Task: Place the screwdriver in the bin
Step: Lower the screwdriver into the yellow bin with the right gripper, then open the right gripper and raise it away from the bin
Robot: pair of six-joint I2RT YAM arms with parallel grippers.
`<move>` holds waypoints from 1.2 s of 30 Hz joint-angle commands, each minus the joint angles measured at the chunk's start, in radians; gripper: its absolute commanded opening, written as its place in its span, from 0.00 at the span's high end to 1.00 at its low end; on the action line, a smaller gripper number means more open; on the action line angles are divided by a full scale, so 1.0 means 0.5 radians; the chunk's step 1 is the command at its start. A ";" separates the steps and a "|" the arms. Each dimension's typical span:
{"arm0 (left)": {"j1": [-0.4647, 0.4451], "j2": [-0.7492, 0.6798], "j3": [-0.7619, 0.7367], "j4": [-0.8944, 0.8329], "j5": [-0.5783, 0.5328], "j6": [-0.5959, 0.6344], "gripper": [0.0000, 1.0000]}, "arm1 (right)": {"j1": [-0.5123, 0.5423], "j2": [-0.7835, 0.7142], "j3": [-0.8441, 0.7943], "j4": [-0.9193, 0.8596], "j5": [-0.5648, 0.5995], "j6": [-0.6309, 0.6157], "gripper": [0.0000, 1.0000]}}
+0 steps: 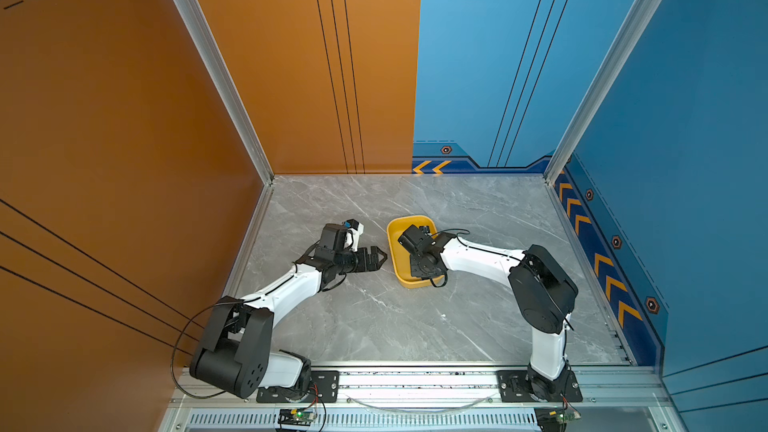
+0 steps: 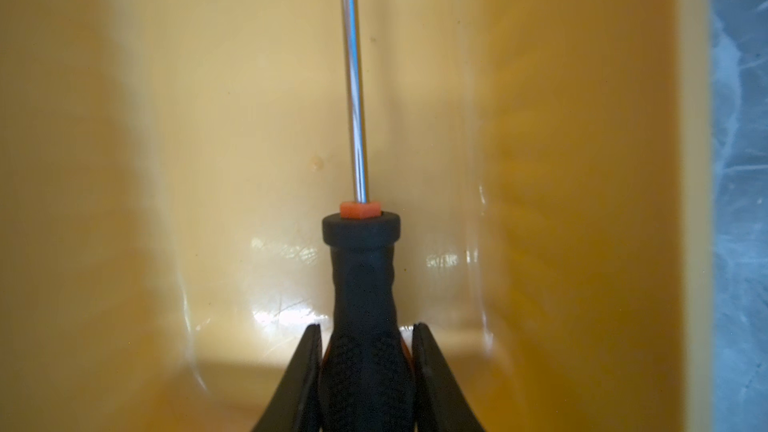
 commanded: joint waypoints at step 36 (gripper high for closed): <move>-0.001 -0.071 0.132 -0.316 -0.154 0.223 0.02 | -0.164 -0.524 0.066 -0.393 -0.021 -0.814 0.48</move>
